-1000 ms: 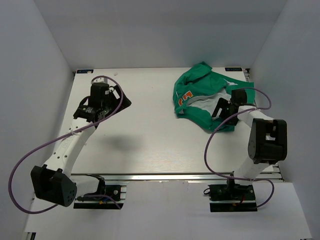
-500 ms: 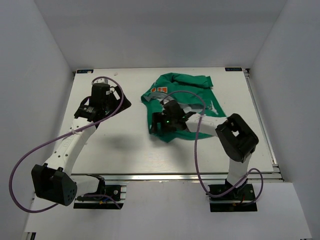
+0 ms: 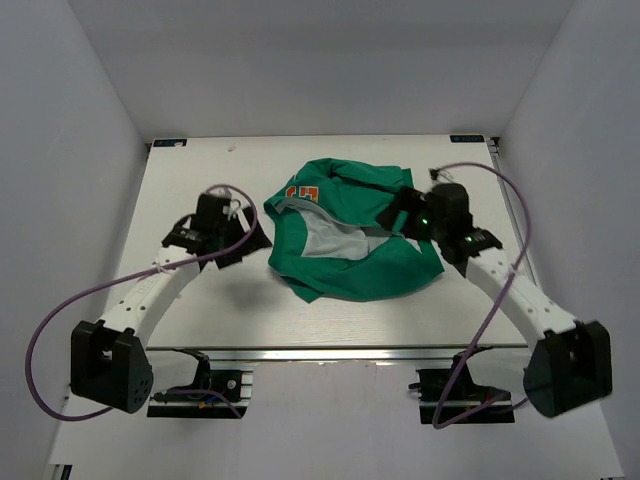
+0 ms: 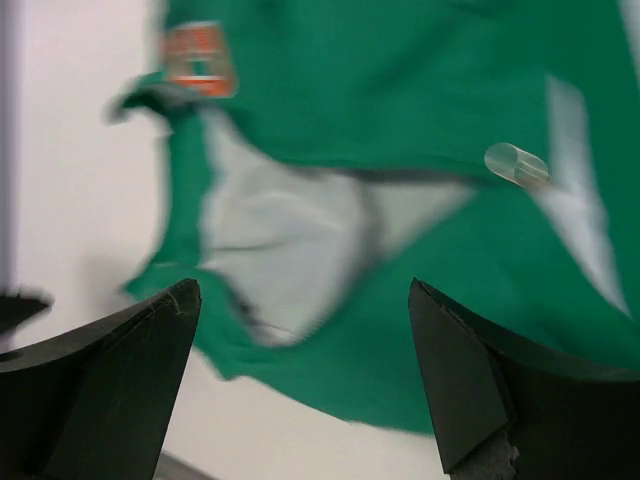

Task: Zip up the jacket

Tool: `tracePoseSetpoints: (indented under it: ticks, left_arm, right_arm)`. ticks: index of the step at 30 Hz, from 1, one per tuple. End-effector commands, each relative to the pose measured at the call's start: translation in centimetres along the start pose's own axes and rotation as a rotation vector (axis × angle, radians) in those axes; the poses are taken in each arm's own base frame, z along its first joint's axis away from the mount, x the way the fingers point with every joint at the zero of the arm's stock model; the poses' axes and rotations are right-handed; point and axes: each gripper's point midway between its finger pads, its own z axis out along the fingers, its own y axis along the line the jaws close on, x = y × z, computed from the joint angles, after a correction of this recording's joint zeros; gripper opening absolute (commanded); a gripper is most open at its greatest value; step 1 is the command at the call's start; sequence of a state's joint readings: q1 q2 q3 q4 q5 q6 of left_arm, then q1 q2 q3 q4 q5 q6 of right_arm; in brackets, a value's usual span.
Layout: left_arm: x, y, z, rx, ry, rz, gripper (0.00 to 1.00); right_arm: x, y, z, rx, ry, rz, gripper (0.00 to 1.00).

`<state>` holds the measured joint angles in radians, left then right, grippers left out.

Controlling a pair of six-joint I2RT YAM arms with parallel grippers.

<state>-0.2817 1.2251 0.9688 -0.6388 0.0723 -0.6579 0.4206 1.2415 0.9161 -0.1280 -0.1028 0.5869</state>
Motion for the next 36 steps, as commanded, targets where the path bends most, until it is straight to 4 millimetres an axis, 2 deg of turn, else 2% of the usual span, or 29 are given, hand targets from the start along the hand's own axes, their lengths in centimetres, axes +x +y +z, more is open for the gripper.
tracePoseSetpoints:
  ticks: [1,2,3,4,5,6,9,10,14,15,16,18,19,22,23,25,26,27,29,30,33,34,35,36]
  left_arm:
    - [7.4,-0.3,1.2,0.104,0.219,0.042,0.98]
    - [9.0,-1.1,1.6,0.131,0.252,0.071,0.98]
    - [10.6,-0.7,2.0,0.129,0.291,0.077,0.98]
    - [11.5,-1.3,2.5,0.147,0.302,0.089,0.98]
    - [11.7,-1.5,2.7,0.156,0.297,0.089,0.98]
    - [12.5,-0.9,3.4,0.146,0.313,0.080,0.98]
    - [11.7,-1.4,4.8,0.147,0.282,0.072,0.98]
    - [10.7,-1.8,5.2,0.141,0.251,0.075,0.98]
    - [8.9,-2.3,7.0,0.095,0.209,0.086,0.94]
    - [8.7,-2.3,7.4,0.086,0.205,0.087,0.90]
    - [8.7,-2.1,8.1,0.071,0.207,0.087,0.85]
    - [8.8,-1.8,8.8,0.048,0.216,0.085,0.64]
    - [8.9,-1.7,9.4,0.033,0.227,0.086,0.45]
    - [8.8,-1.4,10.0,0.003,0.240,0.088,0.15]
    - [7.8,-2.1,9.9,0.003,0.220,0.088,0.00]
    - [6.2,-2.8,9.3,-0.017,0.186,0.096,0.00]
    - [4.4,-3.7,8.9,-0.015,0.134,0.100,0.00]
    - [3.0,-4.1,8.4,-0.021,0.089,0.103,0.00]
    - [0.5,-4.9,6.7,-0.030,0.001,0.110,0.00]
    - [-1.8,-5.9,5.7,-0.032,-0.071,0.109,0.00]
    - [-5.1,-7.6,3.5,-0.011,-0.176,0.120,0.00]
    - [-5.7,-7.7,3.3,-0.019,-0.198,0.125,0.00]
    - [-6.3,-7.7,3.2,-0.035,-0.215,0.122,0.00]
    - [-6.4,-7.6,3.9,-0.058,-0.209,0.125,0.00]
  right_arm:
    - [5.4,-9.3,-3.1,0.322,0.096,0.107,0.89]
    - [4.3,-10.9,-4.7,0.384,0.029,0.123,0.89]
    - [5.1,-12.0,-5.7,0.432,0.039,0.133,0.89]
    - [5.3,-13.6,-6.9,0.491,0.000,0.150,0.89]
    - [5.7,-14.6,-7.5,0.526,-0.009,0.159,0.89]
    - [7.0,-15.8,-8.0,0.566,0.006,0.170,0.89]
    - [7.6,-17.9,-8.7,0.627,0.005,0.207,0.89]
    - [8.1,-18.7,-8.6,0.641,0.018,0.220,0.89]
    - [7.9,-19.1,-6.7,0.595,0.039,0.212,0.89]
    - [7.1,-19.0,-5.9,0.574,0.015,0.210,0.89]
    - [7.5,-19.6,-5.2,0.587,0.038,0.218,0.89]
    - [6.8,-19.7,-4.2,0.576,0.034,0.229,0.83]
    - [7.2,-20.3,-3.4,0.588,0.061,0.238,0.78]
    - [6.8,-21.1,-1.9,0.595,0.045,0.251,0.32]
    - [6.3,-20.7,-1.5,0.574,0.042,0.252,0.00]
    - [3.5,-18.9,-0.6,0.485,-0.011,0.233,0.00]
    - [2.4,-18.2,-0.5,0.458,-0.029,0.217,0.00]
    - [-0.5,-16.7,-0.7,0.418,-0.085,0.193,0.00]
    - [-2.4,-15.2,-1.5,0.392,-0.102,0.174,0.00]
    - [-5.2,-13.4,-2.6,0.359,-0.165,0.151,0.00]
    - [-7.8,-11.9,-5.2,0.369,-0.246,0.125,0.00]
    - [-9.1,-11.6,-5.9,0.382,-0.280,0.121,0.00]
    - [-9.2,-12.3,-6.7,0.437,-0.286,0.126,0.00]
    - [-9.6,-12.4,-7.0,0.456,-0.294,0.126,0.00]
